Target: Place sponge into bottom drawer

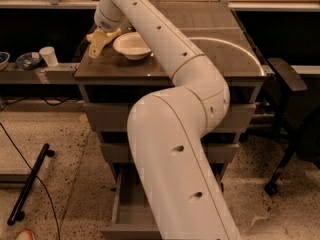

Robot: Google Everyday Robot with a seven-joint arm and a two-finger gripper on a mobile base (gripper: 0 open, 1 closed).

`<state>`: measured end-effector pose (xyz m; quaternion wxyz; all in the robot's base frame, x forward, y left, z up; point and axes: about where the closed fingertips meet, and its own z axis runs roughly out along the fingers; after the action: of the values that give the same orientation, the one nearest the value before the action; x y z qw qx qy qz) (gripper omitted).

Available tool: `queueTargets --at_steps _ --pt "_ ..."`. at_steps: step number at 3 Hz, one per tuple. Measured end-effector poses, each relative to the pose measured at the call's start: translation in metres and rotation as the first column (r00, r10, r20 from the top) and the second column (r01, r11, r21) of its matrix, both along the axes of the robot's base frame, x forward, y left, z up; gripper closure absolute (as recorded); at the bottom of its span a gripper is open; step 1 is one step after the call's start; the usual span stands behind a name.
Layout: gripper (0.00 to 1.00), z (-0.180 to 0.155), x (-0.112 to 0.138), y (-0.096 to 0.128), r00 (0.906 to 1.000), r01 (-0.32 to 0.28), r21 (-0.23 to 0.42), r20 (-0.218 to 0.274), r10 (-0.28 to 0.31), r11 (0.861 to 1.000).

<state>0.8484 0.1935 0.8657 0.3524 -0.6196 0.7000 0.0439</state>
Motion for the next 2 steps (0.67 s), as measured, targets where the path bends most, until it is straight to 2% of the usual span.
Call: queueTargets --at_steps 1,2 --pt "0.34 -0.0102 0.0072 0.0007 0.9997 0.017 -0.004 -0.019 -0.017 1.0" --pt "0.57 -0.0166 0.0126 -0.0003 0.9993 0.033 -0.035 -0.019 -0.034 0.999"
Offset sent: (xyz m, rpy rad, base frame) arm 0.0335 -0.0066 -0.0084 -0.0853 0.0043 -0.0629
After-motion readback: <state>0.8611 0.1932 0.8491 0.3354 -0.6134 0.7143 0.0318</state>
